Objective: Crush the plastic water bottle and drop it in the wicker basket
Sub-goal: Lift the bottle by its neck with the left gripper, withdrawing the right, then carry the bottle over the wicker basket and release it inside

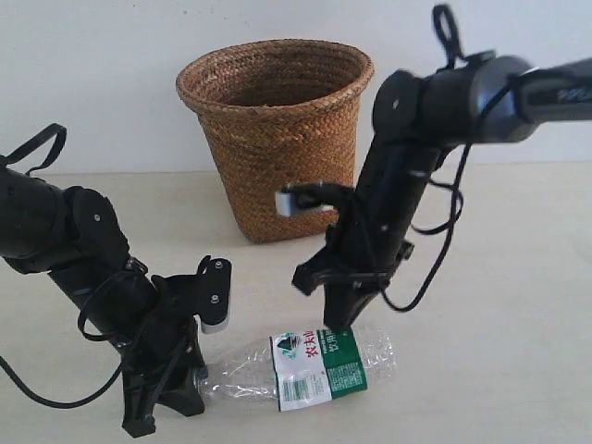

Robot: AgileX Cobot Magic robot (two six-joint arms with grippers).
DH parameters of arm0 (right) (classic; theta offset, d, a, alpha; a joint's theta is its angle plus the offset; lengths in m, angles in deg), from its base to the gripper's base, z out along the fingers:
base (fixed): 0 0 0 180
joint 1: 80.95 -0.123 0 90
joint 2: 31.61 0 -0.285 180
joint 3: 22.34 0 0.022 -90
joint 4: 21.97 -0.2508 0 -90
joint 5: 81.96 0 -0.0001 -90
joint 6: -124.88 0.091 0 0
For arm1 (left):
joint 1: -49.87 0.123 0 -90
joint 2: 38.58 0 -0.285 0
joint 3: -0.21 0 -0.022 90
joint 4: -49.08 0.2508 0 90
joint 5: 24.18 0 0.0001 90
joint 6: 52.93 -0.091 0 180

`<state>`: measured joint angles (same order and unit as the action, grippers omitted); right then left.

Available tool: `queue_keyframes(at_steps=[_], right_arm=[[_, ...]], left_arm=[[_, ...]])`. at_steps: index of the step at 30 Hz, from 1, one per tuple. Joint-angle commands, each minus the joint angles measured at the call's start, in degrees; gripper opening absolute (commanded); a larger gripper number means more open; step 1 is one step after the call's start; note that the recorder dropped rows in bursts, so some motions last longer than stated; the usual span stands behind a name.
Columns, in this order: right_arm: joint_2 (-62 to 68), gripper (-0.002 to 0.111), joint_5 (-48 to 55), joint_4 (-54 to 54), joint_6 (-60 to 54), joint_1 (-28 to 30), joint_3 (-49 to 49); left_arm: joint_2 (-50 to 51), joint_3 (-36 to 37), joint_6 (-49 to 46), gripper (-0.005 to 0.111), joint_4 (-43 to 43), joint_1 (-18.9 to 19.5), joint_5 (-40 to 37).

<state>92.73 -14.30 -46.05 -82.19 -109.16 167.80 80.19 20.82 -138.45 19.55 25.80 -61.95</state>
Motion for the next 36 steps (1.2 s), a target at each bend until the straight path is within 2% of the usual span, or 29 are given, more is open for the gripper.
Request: queue_keyframes(at_steps=[1,11,18,24,27,28,31,34,36], right_arm=[[-8.2,0.0,1.4,1.4,-1.8,2.4,0.0],[-19.2,0.0,1.3,4.4,-1.4,9.7,-6.5],[-20.7,0.0,-2.8,10.7,4.1,17.6,-12.7],[-20.7,0.0,-5.8,14.6,8.1,23.9,-13.5],[-20.7,0.0,-7.0,14.6,6.2,24.8,-13.5],[-20.7,0.0,-8.3,14.6,5.9,24.8,-13.5],[-20.7,0.0,-10.3,14.6,5.6,24.8,-13.5],[-20.7,0.0,-12.1,14.6,5.6,24.8,-13.5],[-20.7,0.0,-12.7,14.6,5.6,24.8,-13.5]], left_arm=[[-0.9,0.4,0.7,0.004,2.4,0.2,-1.4],[-6.2,0.4,0.7,0.004,2.3,0.2,-2.7],[-9.1,0.4,-0.2,0.004,2.3,0.2,-4.7],[-9.6,0.4,-0.9,0.004,2.3,0.2,-5.0],[-9.7,-1.0,-3.7,0.004,1.5,0.2,-9.7],[-10.0,-4.3,-3.7,0.004,1.3,0.2,-15.0],[-11.3,-10.0,-3.6,0.004,0.4,0.2,-20.2],[-13.1,-18.6,-2.3,0.004,0.5,1.1,-20.7],[-13.0,-27.0,-1.0,0.004,-0.5,3.3,-19.4]])
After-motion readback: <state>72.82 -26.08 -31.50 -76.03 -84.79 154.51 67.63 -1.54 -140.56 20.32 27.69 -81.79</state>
